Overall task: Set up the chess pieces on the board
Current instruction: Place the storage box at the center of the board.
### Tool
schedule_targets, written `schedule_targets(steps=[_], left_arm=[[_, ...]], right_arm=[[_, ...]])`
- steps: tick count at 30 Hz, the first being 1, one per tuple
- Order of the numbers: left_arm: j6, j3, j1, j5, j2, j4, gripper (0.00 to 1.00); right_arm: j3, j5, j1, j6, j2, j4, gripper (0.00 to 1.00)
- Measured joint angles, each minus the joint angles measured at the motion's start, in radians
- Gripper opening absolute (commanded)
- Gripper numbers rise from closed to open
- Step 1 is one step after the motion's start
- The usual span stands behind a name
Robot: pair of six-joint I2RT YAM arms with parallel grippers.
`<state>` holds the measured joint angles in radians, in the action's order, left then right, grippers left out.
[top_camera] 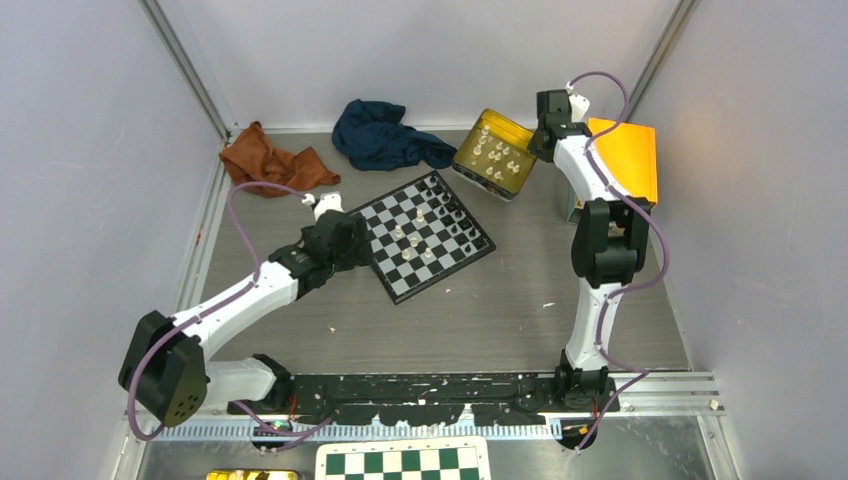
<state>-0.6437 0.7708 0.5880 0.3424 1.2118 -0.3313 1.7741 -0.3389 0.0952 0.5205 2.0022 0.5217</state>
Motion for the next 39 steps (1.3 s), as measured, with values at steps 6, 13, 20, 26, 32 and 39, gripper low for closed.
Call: schedule_targets(steps=[6,13,20,26,32,39], left_arm=[[-0.04,0.081,0.013,0.066,0.056,-0.025,0.89],[-0.057,0.126,0.013,0.136,0.058,-0.026,0.9],[-0.056,0.136,0.013,0.148,0.058,-0.05,0.91],[-0.048,0.137,0.013,0.136,0.052,-0.052,0.91],[-0.026,0.137,0.013,0.127,0.043,-0.056,0.92],[-0.013,0.137,0.013,0.116,0.04,-0.057,0.93]], right_arm=[[0.232,0.041,-0.043,-0.001,0.195,0.099,0.0],[0.353,0.053,-0.044,-0.004,0.279,0.174,0.0],[0.364,0.053,-0.042,-0.018,0.329,0.221,0.0],[0.364,0.049,-0.048,-0.022,0.354,0.227,0.0],[0.336,0.036,-0.063,-0.026,0.363,0.219,0.0],[0.294,0.02,-0.069,-0.029,0.37,0.21,0.01]])
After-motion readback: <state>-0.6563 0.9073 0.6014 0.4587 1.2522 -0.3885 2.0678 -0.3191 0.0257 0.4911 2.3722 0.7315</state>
